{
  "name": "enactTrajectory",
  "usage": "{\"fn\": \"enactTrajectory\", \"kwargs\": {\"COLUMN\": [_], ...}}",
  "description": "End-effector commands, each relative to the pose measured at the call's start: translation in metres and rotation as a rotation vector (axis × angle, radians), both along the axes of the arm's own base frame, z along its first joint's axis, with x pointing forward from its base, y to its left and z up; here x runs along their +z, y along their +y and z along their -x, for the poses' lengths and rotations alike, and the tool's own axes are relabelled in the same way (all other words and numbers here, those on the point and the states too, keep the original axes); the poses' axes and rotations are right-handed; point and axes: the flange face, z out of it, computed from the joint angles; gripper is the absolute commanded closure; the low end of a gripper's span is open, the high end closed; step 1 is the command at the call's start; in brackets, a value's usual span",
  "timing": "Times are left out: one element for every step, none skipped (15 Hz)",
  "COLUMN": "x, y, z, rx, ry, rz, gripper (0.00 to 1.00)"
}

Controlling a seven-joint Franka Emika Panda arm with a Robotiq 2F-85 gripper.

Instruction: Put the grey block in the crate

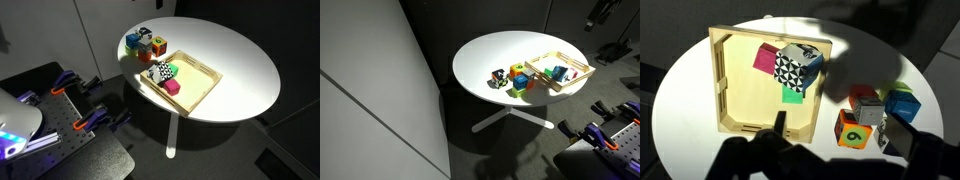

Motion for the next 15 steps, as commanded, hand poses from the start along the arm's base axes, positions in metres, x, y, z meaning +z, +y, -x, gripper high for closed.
{"fn": "enactTrajectory", "kwargs": {"x": [-0.004,-0.007,-0.009,-0.011,-0.012,-0.014,-0.015,-0.017,-0.018,-0.017,-0.022,-0.023,-0.023,-0.023,-0.023], "y": [0.018,0.022,0.027,0.032,0.036,0.04,0.044,0.047,0.049,0.049,0.047,0.048,0.048,0.048,0.048], "z": [-0.02,-0.024,-0.028,-0.033,-0.037,-0.041,-0.044,-0.046,-0.048,-0.048,-0.041,-0.043,-0.044,-0.045,-0.045], "rx": [-0.031,-0.042,-0.048,-0.049,-0.05,-0.045,-0.041,-0.033,-0.032,-0.029,-0.019,-0.017,-0.017,-0.017,-0.017], "ry": [0.023,0.043,0.055,0.067,0.077,0.089,0.101,0.116,0.126,0.132,0.113,0.12,0.122,0.123,0.123], "rz": [-0.011,-0.007,-0.005,-0.008,-0.01,-0.016,-0.022,-0.029,-0.032,-0.03,-0.019,-0.019,-0.019,-0.019,-0.019], "gripper": [0.0,0.0,0.0,0.0,0.0,0.0,0.0,0.0,0.0,0.0,0.0,0.0,0.0,0.0,0.0]}}
